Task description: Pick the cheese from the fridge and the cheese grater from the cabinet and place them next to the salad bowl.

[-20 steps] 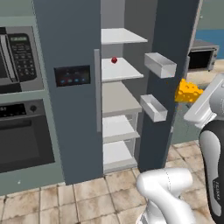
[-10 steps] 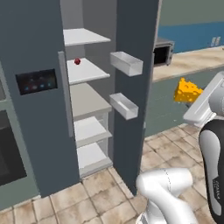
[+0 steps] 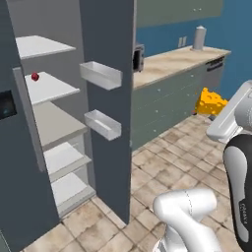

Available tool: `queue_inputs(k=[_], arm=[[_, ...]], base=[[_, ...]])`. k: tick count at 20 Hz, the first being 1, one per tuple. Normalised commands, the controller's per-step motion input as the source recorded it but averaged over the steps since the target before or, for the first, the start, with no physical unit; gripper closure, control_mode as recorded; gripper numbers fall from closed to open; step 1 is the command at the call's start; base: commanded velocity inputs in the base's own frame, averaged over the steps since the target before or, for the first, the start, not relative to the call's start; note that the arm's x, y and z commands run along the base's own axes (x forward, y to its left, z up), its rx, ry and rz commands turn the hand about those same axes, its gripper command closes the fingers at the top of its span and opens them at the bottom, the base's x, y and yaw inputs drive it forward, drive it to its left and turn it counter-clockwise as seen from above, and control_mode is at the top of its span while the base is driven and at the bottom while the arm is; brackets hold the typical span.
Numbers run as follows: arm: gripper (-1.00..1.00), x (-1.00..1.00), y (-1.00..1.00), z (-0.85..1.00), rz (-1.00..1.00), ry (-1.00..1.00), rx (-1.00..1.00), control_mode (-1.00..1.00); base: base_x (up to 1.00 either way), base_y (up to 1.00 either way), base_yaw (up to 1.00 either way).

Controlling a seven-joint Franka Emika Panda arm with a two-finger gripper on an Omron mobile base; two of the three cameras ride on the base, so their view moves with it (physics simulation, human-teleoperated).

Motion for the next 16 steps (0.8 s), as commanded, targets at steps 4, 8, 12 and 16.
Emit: queue_inputs(k=[4, 8, 12, 16], arm=[[1.0, 0.0, 0.0, 0.0, 0.0, 0.0, 0.0, 1.0], [1.0, 0.0, 0.0, 0.0, 0.0, 0.0, 0.0, 1.0], [1.0, 0.0, 0.0, 0.0, 0.0, 0.0, 0.0, 1.0], [1.0, 0.0, 0.0, 0.0, 0.0, 0.0, 0.0, 1.0]], base=[[0.0, -0.07, -0.49], [-0.01, -0.11, -0.5], [-0.09, -0.18, -0.49], [-0.1, -0.18, -0.5]])
